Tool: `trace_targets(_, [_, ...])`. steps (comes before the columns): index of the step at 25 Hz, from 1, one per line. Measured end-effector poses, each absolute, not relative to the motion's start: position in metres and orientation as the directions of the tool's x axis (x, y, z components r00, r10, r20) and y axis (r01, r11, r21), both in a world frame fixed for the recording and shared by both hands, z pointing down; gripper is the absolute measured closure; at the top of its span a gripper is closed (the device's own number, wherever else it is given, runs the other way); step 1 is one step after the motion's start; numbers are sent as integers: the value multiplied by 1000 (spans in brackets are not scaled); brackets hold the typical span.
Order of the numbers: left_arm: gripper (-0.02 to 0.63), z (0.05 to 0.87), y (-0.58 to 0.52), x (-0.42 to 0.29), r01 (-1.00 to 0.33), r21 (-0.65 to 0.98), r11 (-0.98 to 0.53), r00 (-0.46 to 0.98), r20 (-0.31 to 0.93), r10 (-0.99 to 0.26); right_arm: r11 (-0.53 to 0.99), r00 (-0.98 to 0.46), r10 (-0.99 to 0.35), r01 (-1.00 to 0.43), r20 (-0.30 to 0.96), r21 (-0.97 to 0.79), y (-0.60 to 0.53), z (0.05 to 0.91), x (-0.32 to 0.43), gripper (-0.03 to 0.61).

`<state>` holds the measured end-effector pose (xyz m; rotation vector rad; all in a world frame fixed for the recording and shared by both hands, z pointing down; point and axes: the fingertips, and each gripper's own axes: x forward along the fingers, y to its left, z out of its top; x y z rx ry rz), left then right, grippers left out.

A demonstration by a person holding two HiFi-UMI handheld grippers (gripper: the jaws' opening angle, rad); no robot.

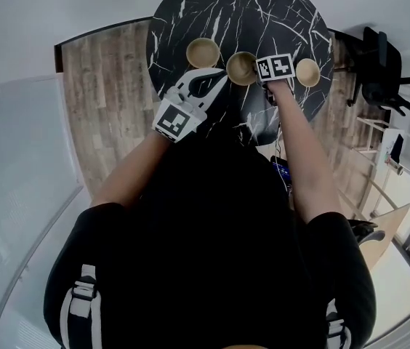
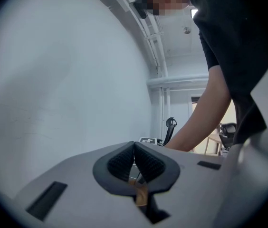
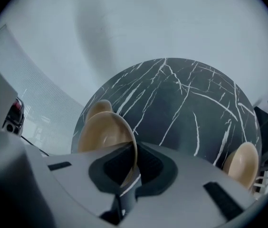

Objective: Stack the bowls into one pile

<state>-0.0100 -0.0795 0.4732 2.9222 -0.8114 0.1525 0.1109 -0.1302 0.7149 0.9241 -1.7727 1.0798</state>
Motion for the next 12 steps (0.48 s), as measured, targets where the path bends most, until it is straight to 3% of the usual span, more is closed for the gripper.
trace_targets(12, [609, 477, -95, -53, -578, 68, -813, 814, 126, -568, 412, -401, -166, -858, 901, -306, -167, 701, 53, 566])
